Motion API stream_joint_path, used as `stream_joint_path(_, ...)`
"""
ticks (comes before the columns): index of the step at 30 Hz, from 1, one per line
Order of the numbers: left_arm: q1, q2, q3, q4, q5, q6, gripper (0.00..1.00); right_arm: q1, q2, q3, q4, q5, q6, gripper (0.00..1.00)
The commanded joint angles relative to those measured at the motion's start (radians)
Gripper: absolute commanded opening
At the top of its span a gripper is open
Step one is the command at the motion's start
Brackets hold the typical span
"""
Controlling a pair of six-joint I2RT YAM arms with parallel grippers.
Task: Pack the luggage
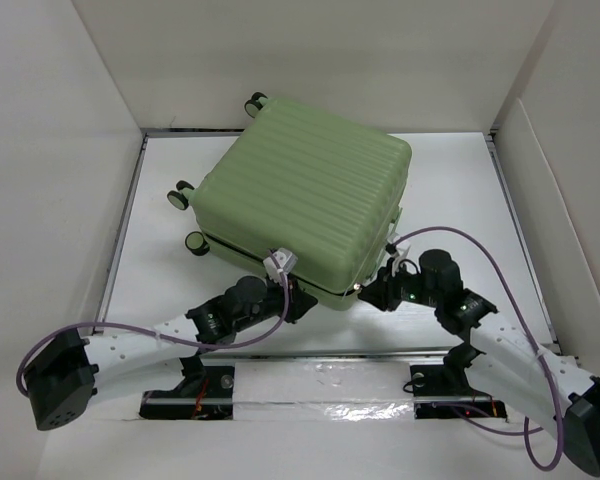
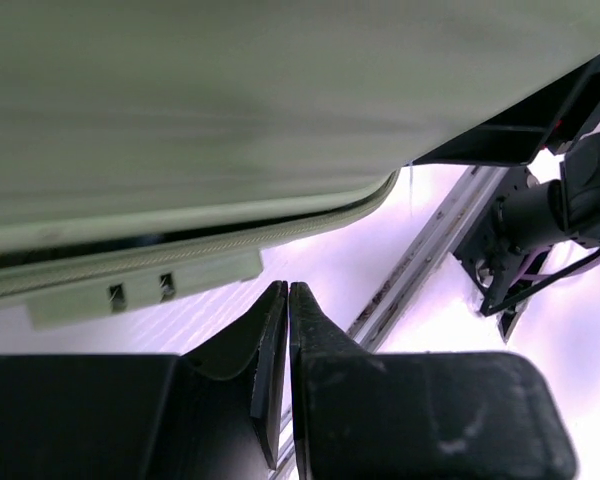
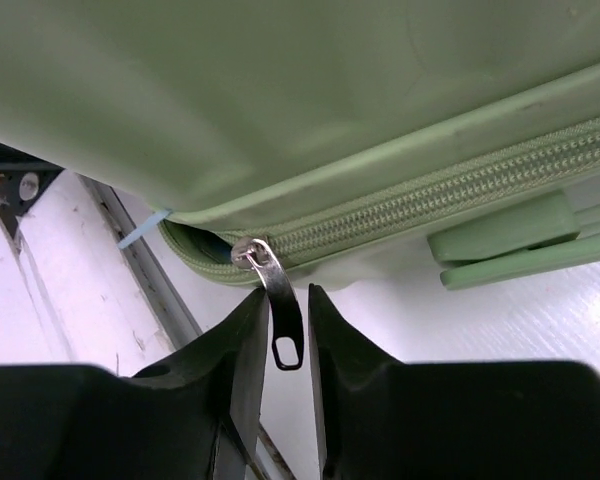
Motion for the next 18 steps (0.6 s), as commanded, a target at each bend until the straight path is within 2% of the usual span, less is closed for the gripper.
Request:
stream_joint_path(1,-0.004,0.048,0.026,0.176,0.054,0.025,0.03,0.005,-0.024,0.02,0.107,-0.009,0.021,0.28)
stream_joint_path(3,-0.004,0.071,0.034,0.217,0.063,0.028,0.03,0.005,-0.026,0.013,0.121,-0.005,0.03,0.3)
stream_joint_path(5,-0.004,0.109,0.058,0.224,0.079,0.04,0.03,0.005,-0.02,0.022,0.107,0.001,0.022,0.41)
stream_joint_path(7,-0.004,0.144,0.081,0.216,0.093,0.053,0.03,0.005,-0.003,0.039,0.089,-0.005,0.002,0.4)
stream_joint_path(10,-0.004,0.169,0.084,0.227,0.106,0.053,0.03,0.005,0.012,0.054,0.072,-0.001,-0.018,0.19)
stream_joint_path(11,-0.004,0.174,0.083,0.228,0.106,0.051,0.03,0.005,0.009,0.055,0.072,0.001,-0.018,0.07)
stream_joint_path(14,-0.014,0.184,0.083,0.231,0.113,0.053,0.03,0.029,-0.035,0.051,0.092,0.014,-0.008,0.0)
stream_joint_path(18,-0.014,0.204,0.084,0.262,0.081,0.045,0.03,0.106,-0.086,0.077,0.044,0.071,-0.004,0.0)
